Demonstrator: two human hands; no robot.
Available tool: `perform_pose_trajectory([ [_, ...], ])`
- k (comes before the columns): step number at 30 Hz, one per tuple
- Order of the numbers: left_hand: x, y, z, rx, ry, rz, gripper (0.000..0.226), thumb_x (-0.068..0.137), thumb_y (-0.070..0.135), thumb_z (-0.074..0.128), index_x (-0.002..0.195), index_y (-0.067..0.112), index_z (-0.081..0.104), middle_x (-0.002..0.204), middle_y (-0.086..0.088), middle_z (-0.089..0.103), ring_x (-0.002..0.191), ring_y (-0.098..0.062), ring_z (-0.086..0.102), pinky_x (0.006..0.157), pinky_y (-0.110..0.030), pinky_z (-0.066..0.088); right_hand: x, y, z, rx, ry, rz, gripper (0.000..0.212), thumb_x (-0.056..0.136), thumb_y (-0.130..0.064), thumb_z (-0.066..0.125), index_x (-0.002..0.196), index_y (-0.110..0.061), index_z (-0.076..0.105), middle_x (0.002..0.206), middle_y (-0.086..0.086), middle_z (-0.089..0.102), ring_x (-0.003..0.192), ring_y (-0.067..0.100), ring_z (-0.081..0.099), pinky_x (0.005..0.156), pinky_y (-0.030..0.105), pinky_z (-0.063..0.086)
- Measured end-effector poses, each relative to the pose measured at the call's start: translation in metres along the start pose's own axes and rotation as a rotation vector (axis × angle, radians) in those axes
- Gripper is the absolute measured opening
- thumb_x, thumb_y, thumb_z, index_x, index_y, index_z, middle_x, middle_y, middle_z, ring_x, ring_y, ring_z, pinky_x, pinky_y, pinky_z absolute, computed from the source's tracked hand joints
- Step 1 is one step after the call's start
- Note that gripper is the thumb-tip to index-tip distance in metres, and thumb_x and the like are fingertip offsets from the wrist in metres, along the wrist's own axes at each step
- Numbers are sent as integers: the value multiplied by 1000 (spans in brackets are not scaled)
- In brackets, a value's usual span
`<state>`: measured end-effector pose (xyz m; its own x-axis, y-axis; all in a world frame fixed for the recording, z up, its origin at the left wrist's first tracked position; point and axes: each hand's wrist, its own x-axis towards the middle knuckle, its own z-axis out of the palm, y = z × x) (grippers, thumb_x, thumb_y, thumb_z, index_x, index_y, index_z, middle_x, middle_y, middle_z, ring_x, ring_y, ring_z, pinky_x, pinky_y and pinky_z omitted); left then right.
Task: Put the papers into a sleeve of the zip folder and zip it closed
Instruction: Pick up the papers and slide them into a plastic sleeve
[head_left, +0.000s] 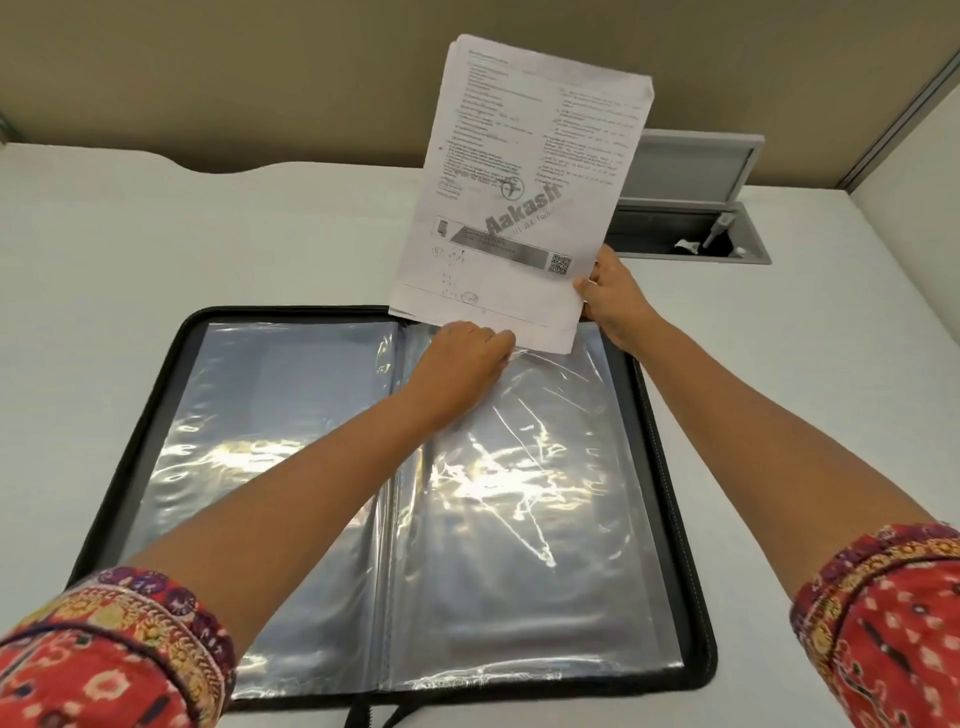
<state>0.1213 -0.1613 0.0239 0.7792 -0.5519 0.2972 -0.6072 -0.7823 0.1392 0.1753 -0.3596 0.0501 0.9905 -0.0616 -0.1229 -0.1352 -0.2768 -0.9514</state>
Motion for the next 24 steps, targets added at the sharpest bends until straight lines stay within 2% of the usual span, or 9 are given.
perform_pose_trajectory([
  [2,3,-1,-5,29,-62,-49,15,83,18,61,86,7,52,65,-12,61,63,-32,54,65,-33,27,-1,-4,1,-45,6,-27,50,89,7,38,135,-14,36,131,9,52,114,21,52,95,43,49],
  [4,8,-1,-13,78,-162,-121,30,86,33,57,100,8,47,79,-11,62,77,-31,55,73,-36,31,-1,-10,1,-103,14,-45,50,90,6,35,136,-14,35,128,4,51,113,19,52,95,38,48],
  [8,15,-16,-22,28,-192,-268,60,76,52,63,112,8,44,98,-13,61,92,-31,55,82,-40,39,3,-23,2,-227,38,-65,46,91,5,30,134,-11,35,124,7,52,108,21,52,89,32,46],
  [10,16,-24,-25,27,-244,-314,57,76,56,60,107,10,52,101,-11,62,96,-30,53,82,-40,40,3,-28,2,-268,41,-74,48,91,7,30,136,-10,33,123,6,50,107,18,48,88,27,42],
  [12,16,-27,-29,51,-277,-282,49,78,58,57,95,12,61,98,-8,60,96,-28,51,77,-36,37,3,-30,3,-301,50,-67,50,89,11,28,135,-9,34,126,12,51,107,22,49,83,24,38],
  [15,12,-25,-38,25,-190,-228,42,78,53,60,83,12,62,92,-7,58,93,-26,49,73,-33,30,0,-29,6,-317,78,-53,50,85,14,26,130,-6,36,124,19,52,111,33,51,79,26,39],
  [19,-3,-26,-42,63,-122,-302,42,77,49,63,90,9,63,93,-10,58,91,-28,51,71,-36,36,-4,-23,8,-282,140,-33,54,83,16,26,132,-6,33,124,17,52,109,31,51,80,30,41],
  [22,-12,-34,-39,-107,-152,-439,44,75,50,65,98,13,64,105,-9,54,102,-28,48,84,-38,39,-5,-21,7,-222,177,-14,56,81,17,26,133,-5,33,127,17,50,109,29,50,78,32,43],
  [24,-12,-40,-39,-247,-202,-465,44,76,52,63,103,18,62,113,-5,55,110,-26,46,90,-41,39,-5,-23,4,-206,191,-9,57,80,18,25,132,-5,32,126,18,49,107,29,50,82,37,45],
])
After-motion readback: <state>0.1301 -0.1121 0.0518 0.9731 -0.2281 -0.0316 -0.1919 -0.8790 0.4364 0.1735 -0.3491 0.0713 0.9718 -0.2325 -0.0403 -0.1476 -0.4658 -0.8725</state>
